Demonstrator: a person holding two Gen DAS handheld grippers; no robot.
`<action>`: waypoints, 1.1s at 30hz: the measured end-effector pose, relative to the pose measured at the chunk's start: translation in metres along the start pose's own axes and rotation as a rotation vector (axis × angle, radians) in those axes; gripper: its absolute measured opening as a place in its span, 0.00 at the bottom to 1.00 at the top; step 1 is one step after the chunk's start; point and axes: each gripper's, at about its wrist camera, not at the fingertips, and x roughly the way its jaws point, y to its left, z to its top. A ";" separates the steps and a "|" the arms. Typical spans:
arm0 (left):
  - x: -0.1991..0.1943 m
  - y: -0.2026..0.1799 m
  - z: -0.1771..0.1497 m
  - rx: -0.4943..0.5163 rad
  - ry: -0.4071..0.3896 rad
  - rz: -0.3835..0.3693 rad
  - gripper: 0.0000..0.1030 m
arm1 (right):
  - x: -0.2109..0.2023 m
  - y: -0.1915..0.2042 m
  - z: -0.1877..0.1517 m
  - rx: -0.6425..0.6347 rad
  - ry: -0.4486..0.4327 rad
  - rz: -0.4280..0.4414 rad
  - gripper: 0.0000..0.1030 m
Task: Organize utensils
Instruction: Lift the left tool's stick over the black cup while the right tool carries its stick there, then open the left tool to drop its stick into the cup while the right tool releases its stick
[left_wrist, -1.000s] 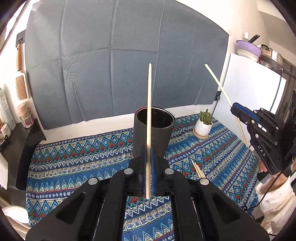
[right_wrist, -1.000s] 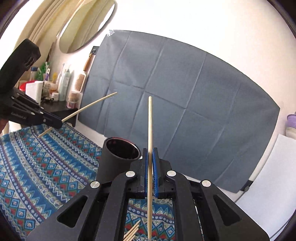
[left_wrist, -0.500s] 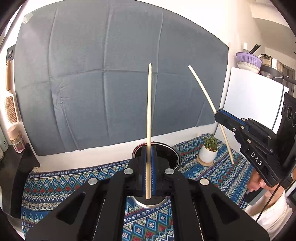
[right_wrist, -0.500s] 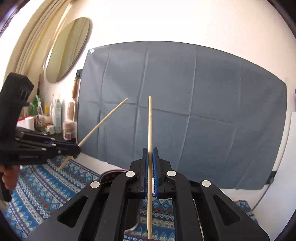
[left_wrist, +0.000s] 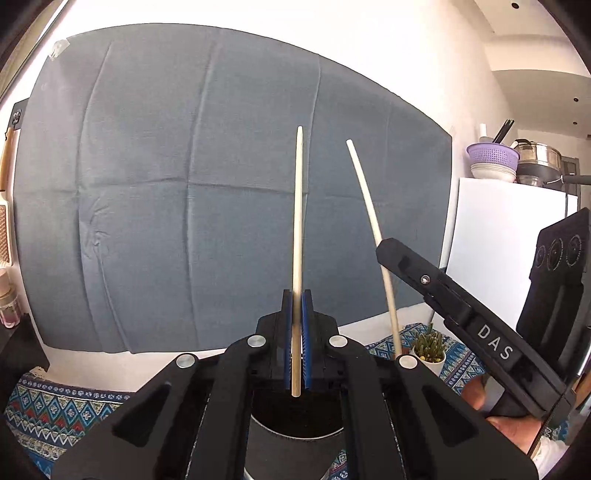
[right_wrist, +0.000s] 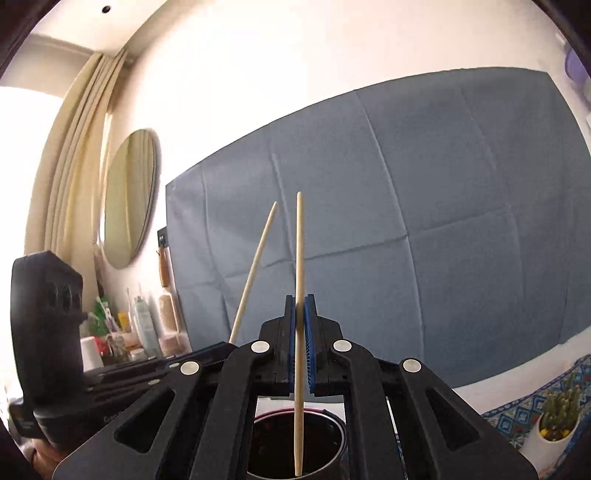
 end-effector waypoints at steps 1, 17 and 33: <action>0.003 0.000 -0.003 0.000 -0.014 0.002 0.05 | 0.003 -0.003 -0.003 0.018 -0.006 0.009 0.05; 0.029 0.003 -0.038 0.014 -0.074 0.009 0.05 | 0.028 -0.020 -0.037 0.075 -0.060 0.035 0.05; 0.039 -0.006 -0.054 0.076 -0.009 0.011 0.05 | 0.025 -0.029 -0.051 -0.010 0.012 -0.002 0.05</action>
